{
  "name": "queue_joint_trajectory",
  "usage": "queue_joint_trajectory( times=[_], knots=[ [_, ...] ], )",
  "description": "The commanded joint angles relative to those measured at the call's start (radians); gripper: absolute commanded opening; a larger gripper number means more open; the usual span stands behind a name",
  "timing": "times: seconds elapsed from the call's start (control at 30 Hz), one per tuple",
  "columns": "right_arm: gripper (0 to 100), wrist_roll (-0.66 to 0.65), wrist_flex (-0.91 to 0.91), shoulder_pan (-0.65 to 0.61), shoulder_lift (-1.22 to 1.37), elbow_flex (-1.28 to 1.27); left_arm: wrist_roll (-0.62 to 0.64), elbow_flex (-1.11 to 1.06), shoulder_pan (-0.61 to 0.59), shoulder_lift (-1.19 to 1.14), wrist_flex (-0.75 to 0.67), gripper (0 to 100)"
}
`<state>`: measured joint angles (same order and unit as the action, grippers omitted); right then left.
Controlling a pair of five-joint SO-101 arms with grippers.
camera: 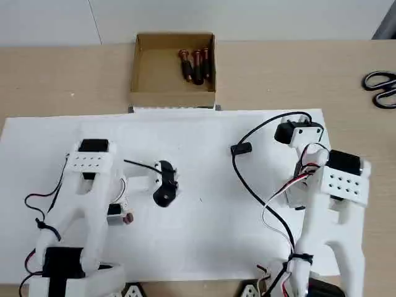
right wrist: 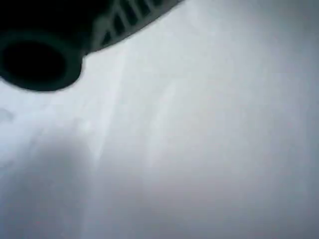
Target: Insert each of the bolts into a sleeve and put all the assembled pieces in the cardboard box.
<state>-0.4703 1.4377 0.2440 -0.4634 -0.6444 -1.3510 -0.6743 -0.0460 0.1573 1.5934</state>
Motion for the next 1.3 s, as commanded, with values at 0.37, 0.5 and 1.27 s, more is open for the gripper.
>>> queue_joint_trajectory(
  times=[0.37, 0.5, 1.27],
  knots=[
    [0.4, -0.012, -0.008, -0.015, -0.039, 0.034, -0.063, -0.067, -0.003, 0.005, -0.075, 10],
    [0.4, -0.009, -0.005, -0.03, -0.039, 0.034, -0.063, -0.114, -0.002, 0.005, -0.141, 7],
    [0.4, -0.009, -0.005, -0.03, -0.101, 0.035, 0.068, 0.263, 0.005, 0.015, 0.157, 1]
  ],
)
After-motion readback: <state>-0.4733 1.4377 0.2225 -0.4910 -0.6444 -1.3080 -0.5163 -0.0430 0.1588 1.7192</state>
